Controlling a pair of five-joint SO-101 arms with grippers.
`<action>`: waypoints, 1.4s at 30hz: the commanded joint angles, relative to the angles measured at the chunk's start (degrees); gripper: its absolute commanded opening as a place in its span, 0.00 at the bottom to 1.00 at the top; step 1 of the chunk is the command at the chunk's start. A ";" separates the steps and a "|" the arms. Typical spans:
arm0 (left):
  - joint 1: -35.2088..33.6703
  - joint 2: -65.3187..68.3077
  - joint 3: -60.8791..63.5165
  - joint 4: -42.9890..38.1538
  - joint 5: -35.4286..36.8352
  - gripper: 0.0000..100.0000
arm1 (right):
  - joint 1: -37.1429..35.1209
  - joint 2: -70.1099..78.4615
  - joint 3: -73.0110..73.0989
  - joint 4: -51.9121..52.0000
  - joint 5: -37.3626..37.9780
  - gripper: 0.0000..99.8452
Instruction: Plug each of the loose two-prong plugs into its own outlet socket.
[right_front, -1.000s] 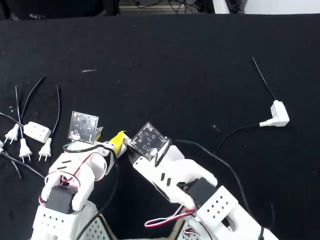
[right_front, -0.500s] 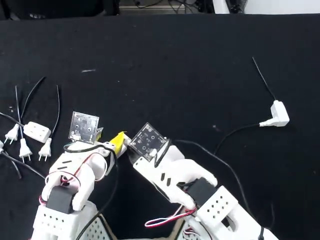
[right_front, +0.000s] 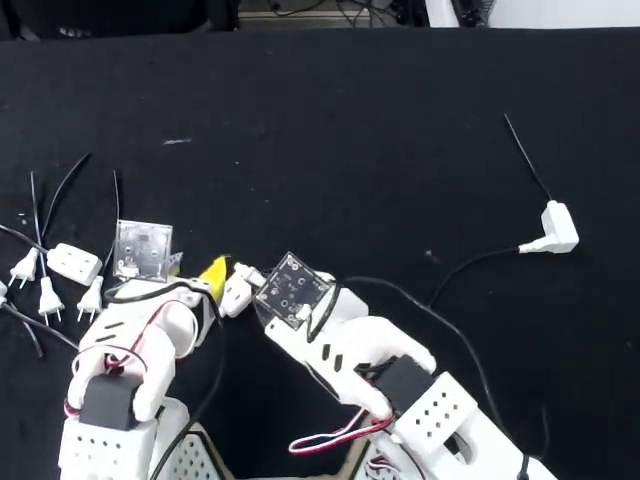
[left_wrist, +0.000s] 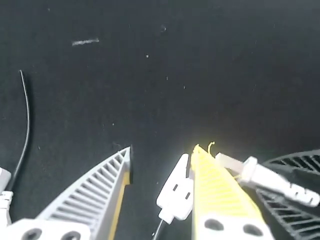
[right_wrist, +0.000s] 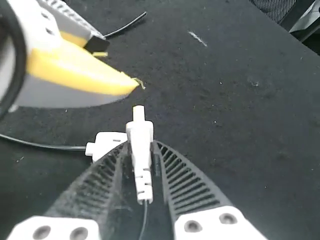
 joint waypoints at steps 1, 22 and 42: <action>-0.57 -0.26 -4.26 0.26 0.00 0.20 | -0.44 2.51 -5.85 -3.52 0.79 0.01; -12.09 -0.26 -1.36 -10.37 0.00 0.20 | -4.57 24.66 -18.59 -3.96 1.41 0.01; -6.11 0.09 3.30 -10.37 -0.53 0.20 | -5.45 23.87 -22.20 -3.96 -2.20 0.01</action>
